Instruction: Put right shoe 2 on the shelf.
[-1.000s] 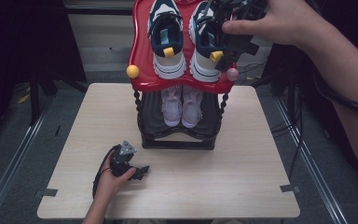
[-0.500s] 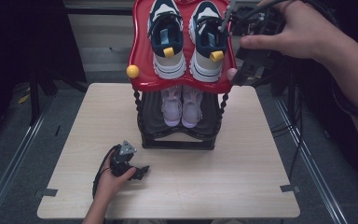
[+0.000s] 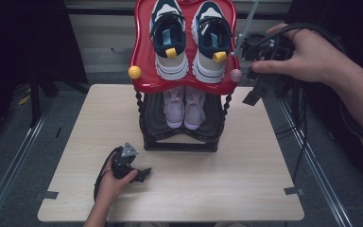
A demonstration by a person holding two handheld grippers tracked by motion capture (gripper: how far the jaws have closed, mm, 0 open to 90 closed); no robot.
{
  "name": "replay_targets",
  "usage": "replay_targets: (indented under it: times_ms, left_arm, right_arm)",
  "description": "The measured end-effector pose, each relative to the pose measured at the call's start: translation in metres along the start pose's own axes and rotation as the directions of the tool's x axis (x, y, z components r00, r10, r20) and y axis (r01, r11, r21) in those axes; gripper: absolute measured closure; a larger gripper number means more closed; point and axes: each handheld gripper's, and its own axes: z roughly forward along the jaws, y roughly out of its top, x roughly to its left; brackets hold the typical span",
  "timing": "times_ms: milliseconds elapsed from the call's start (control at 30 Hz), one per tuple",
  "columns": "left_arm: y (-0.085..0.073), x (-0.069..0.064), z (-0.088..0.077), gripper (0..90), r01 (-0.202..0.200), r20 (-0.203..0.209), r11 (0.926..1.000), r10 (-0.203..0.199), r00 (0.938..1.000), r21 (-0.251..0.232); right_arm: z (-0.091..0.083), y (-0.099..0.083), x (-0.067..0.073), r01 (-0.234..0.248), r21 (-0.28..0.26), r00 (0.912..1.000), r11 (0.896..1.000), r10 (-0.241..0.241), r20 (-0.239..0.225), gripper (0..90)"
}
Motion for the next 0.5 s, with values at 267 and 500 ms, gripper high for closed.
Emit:
replay_targets:
  times_ms: [267,500]
  left_arm:
    - [0.000,0.000,0.000,0.0,0.004,0.002,1.0000,-0.004,1.0000,0.000]
    - [0.000,0.000,0.000,0.0,0.002,0.003,1.0000,-0.002,1.0000,0.003]
  right_arm:
    - [0.021,-0.018,0.002,-0.002,0.011,0.9999,1.000,0.003,-0.014,18.0]
    - [0.036,-0.032,0.008,-0.010,0.001,0.9995,1.000,0.010,-0.029,17.7]
